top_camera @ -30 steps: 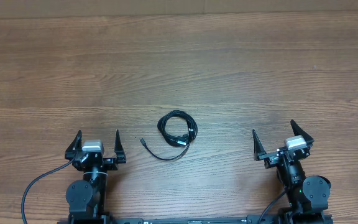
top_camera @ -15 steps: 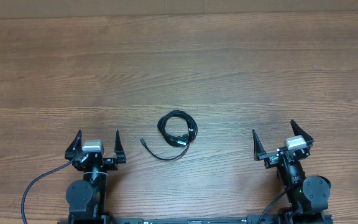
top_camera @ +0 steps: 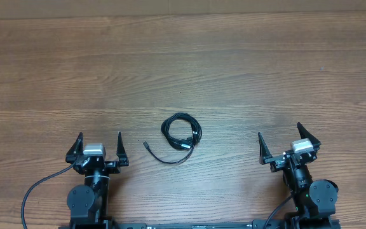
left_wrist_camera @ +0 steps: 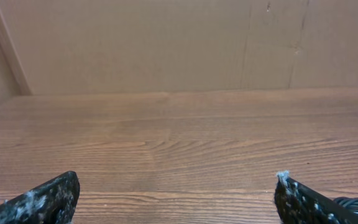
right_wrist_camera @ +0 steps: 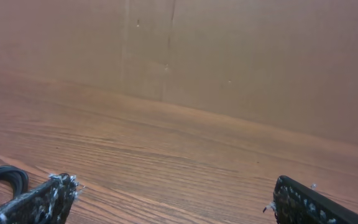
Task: Untangle cables
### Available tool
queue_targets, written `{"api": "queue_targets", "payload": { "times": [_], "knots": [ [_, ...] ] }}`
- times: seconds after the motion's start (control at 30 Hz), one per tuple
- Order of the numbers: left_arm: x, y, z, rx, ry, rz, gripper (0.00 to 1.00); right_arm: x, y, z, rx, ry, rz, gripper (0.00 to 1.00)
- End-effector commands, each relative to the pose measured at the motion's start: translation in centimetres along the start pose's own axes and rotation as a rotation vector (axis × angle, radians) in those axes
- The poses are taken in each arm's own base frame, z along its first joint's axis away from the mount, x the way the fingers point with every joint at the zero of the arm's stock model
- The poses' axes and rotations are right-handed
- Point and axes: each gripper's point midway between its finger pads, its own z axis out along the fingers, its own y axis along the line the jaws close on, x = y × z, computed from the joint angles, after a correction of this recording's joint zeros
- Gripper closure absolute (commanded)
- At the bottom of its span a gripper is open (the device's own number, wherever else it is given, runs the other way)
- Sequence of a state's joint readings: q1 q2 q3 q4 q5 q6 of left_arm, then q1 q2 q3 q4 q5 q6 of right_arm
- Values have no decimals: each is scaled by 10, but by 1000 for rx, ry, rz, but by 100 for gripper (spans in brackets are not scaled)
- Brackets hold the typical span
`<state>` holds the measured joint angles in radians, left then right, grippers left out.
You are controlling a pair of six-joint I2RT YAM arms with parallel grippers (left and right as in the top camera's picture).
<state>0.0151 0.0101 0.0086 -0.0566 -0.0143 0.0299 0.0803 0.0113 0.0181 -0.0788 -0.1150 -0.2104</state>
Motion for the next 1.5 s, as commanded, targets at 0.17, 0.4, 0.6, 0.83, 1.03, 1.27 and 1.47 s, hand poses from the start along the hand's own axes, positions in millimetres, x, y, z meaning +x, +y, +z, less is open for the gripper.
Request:
{"api": "queue_targets", "payload": {
  "times": [0.17, 0.4, 0.6, 0.83, 1.03, 1.27, 1.47],
  "knots": [
    [5, -2, 0, 12, 17, 17, 0, 3, 0, 0, 6, 0, 0, 0],
    [0, 2, 0, -9, -4, 75, 0, 3, 0, 0, 5, 0, 0, 0],
    [-12, -10, -1, 61, -56, 73, 0, 2, 0, 0, 6, -1, 2, 0],
    [-40, -24, -6, 150, -137, -79, 0, -6, 3, 0, -19, -32, 131, 0],
    [-130, -32, -40, 222, -314, -103, 0, -58, 15, -11, -115, -145, 159, 0],
    [-264, -27, -123, 231, -630, -67, 0, -183, 4, -64, -113, -385, 159, 0],
    [-322, -39, -137, 310, -600, -45, 0, -250, -1, -96, -109, -468, 141, 0]
  ]
}}
